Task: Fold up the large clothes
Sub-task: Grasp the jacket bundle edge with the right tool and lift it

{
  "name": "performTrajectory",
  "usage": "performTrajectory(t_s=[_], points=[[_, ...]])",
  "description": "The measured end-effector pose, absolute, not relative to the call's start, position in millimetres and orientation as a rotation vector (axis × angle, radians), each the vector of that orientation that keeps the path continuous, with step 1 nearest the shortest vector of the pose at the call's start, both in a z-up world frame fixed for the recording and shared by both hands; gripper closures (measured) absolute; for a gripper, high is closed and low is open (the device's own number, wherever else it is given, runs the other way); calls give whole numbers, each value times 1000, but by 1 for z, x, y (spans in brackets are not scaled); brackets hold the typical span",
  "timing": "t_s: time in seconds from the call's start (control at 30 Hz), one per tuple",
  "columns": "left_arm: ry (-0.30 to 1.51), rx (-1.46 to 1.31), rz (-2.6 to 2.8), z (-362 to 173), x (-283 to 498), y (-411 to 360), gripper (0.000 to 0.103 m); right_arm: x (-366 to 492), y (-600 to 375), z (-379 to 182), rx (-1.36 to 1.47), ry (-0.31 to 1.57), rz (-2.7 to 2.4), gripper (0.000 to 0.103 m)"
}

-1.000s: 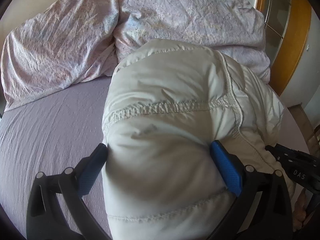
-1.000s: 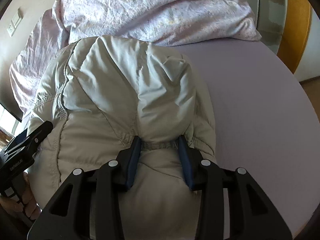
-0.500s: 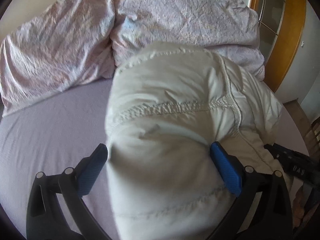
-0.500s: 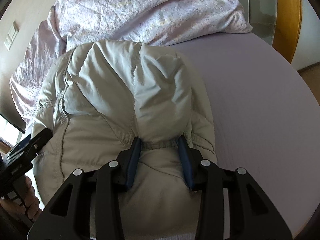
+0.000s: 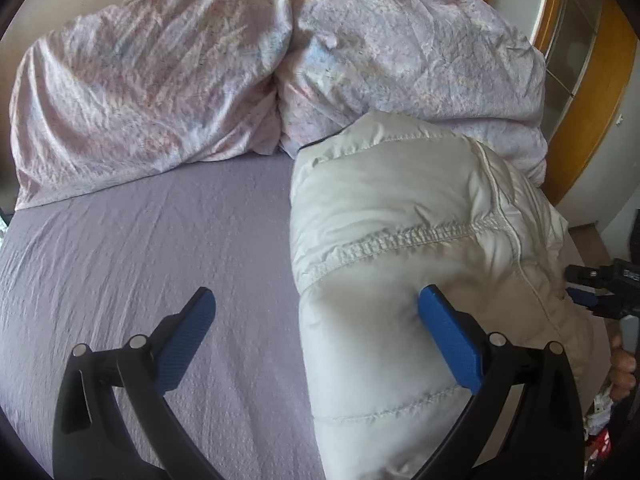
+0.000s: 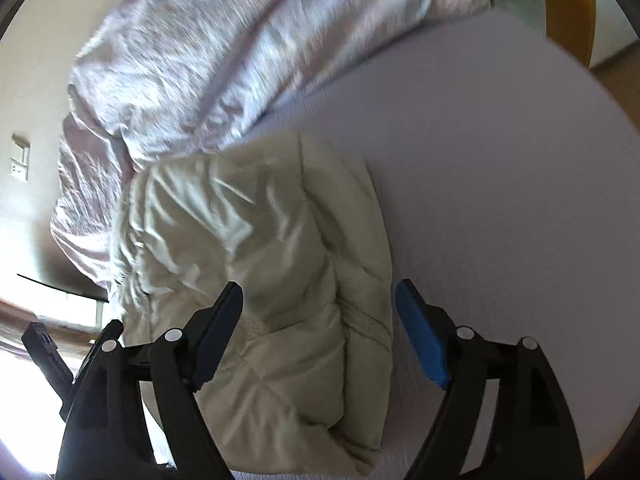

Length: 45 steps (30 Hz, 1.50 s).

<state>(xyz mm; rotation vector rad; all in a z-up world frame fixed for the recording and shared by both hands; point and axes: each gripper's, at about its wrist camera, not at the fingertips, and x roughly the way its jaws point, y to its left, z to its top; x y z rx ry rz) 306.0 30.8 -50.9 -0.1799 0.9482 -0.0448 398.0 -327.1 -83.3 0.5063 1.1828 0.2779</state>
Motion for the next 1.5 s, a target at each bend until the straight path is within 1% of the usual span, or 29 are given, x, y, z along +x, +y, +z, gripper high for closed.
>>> performTrajectory(t_s=[0.17,0.2,0.23,0.4,0.57,0.63,0.67,0.73,0.83,0.93,1.13,1.37,1.4,1.43,1.5], points=[[971,-198,-80,-55,312,29,2,414,-333,-109,636,1278,355,9],[975,-202,-86,-56,313,29,2,416,-334,-113,655,1293,367,4],[978,-206,-91,-56,314,29,2,419,-334,-118,675,1314,378,1],[992,-221,-106,-58,317,32,2,430,-317,-137,687,1392,447,1],[1001,-225,-106,-58,319,34,2,437,-300,-138,676,1378,493,1],[1003,-231,-107,-59,320,36,2,438,-297,-138,669,1362,509,12],[1003,-235,-110,-59,320,37,2,437,-297,-138,673,1353,515,15],[1006,-242,-113,-60,321,36,2,437,-298,-138,682,1337,525,24],[1011,-251,-120,-61,322,36,2,434,-299,-136,688,1319,533,33],[1026,-280,-139,-65,324,38,2,432,-302,-131,689,1305,536,38],[1060,-361,-191,-77,330,41,2,426,-308,-128,700,1288,537,41],[1096,-523,-277,-99,340,49,2,425,-313,-130,714,1287,530,42],[1100,-554,-291,-102,341,50,3,425,-313,-130,714,1286,528,42],[1098,-583,-311,-104,342,51,11,425,-313,-130,716,1285,527,42],[1095,-607,-333,-102,342,51,18,425,-314,-130,719,1278,517,43]])
